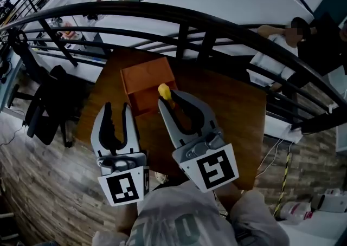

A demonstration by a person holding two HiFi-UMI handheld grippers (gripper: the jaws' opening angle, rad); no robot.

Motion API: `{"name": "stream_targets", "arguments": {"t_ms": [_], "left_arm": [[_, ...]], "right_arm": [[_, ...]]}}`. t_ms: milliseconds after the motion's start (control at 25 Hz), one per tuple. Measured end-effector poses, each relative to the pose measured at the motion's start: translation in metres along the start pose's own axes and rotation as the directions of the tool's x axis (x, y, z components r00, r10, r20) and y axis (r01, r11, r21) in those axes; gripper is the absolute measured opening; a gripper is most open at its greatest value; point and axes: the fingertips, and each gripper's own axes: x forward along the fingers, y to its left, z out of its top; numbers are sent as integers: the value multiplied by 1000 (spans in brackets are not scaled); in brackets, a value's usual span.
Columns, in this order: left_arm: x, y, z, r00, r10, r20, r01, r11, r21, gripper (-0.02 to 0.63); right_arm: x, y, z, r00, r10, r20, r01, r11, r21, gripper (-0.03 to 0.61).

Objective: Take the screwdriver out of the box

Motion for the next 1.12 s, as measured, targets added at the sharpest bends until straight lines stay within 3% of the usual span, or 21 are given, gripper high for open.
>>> {"name": "stream_targets", "arguments": {"t_ms": [200,360,800,1120], "left_arm": [[-7,-7,11,999,-14,36,15,1000,-12,138],[-13,-9,6,1000,-14,12,14,1000,1,138],[-18,-7,13,1000,-3,19,3,1000,10,142],[-13,-5,28,997,-10,77,10,1000,8,143]], "right_arm": [[-21,-7,-4,999,-44,18,44,999,-18,78],[-25,-11,-4,998,-55,24,55,998,-12,78],[-24,-10,0,998,-38,46,37,999,3,78],[-19,-10,5,998,-28,60,28,1000,-2,78]]}}
